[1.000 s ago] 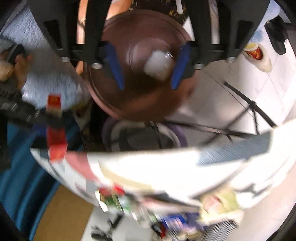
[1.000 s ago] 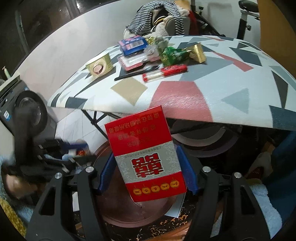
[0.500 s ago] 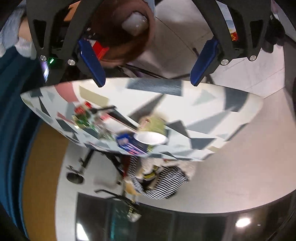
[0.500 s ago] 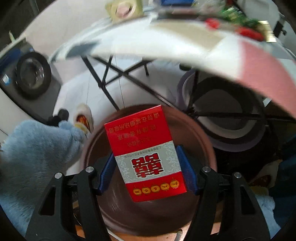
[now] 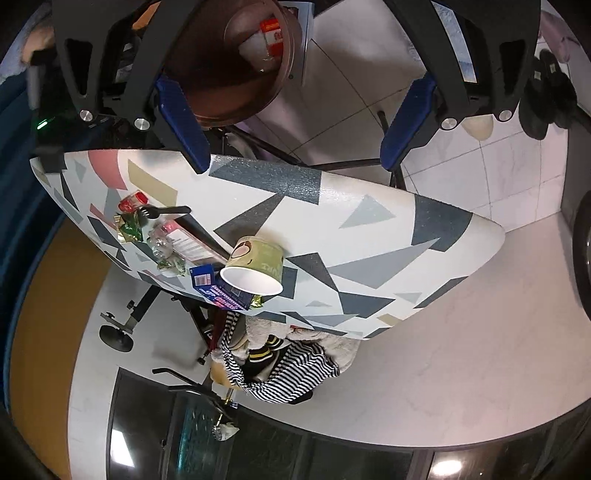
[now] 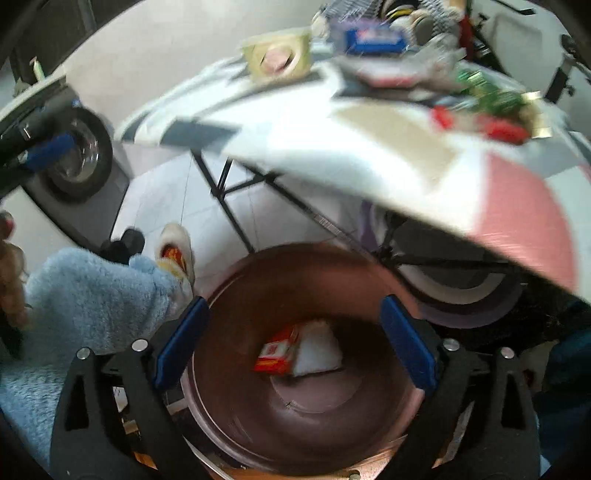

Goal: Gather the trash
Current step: 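Grasp the white paper cup with the left gripper, then grasp the green and gold wrappers with the right gripper, then drop the paper cup into the bin with the left gripper while the right gripper drops the wrappers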

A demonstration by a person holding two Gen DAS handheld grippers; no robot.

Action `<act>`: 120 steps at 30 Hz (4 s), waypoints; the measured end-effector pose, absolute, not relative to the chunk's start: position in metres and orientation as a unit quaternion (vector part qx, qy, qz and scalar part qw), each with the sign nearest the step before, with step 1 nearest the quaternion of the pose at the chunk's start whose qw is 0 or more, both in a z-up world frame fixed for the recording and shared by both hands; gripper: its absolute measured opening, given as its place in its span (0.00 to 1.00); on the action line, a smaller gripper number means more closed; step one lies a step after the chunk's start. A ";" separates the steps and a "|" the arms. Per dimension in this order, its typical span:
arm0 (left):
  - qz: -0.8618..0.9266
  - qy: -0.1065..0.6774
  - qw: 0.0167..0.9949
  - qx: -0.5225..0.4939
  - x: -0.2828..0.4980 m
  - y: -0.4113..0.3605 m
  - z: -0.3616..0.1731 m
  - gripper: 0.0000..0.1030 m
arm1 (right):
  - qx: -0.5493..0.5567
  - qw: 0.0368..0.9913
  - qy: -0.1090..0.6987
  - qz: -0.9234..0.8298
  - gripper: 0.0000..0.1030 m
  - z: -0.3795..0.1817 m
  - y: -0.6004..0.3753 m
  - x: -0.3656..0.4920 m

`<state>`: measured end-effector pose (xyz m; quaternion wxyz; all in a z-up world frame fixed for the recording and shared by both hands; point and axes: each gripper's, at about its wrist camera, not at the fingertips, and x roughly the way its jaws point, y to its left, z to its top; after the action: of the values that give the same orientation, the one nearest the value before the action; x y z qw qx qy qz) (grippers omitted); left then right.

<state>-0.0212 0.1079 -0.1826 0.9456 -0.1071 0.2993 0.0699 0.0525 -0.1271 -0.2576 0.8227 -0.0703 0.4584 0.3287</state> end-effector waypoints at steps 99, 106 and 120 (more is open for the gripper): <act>-0.134 0.373 0.917 -0.033 0.093 0.036 -0.152 0.73 | 0.113 0.923 0.325 0.171 0.23 -0.136 -0.257 0.183; -0.154 0.405 0.901 -0.015 0.060 0.019 -0.171 0.73 | 0.093 0.912 0.341 0.209 0.23 -0.139 -0.256 0.131; -0.155 0.490 0.858 0.028 0.036 -0.005 -0.233 0.73 | 0.058 0.883 0.397 0.243 0.23 -0.183 -0.239 0.067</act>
<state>0.0359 -0.0046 -0.2332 0.8575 0.0279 0.4897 -0.1551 0.0668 -0.2388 -0.1829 0.8830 0.0581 0.3973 0.2432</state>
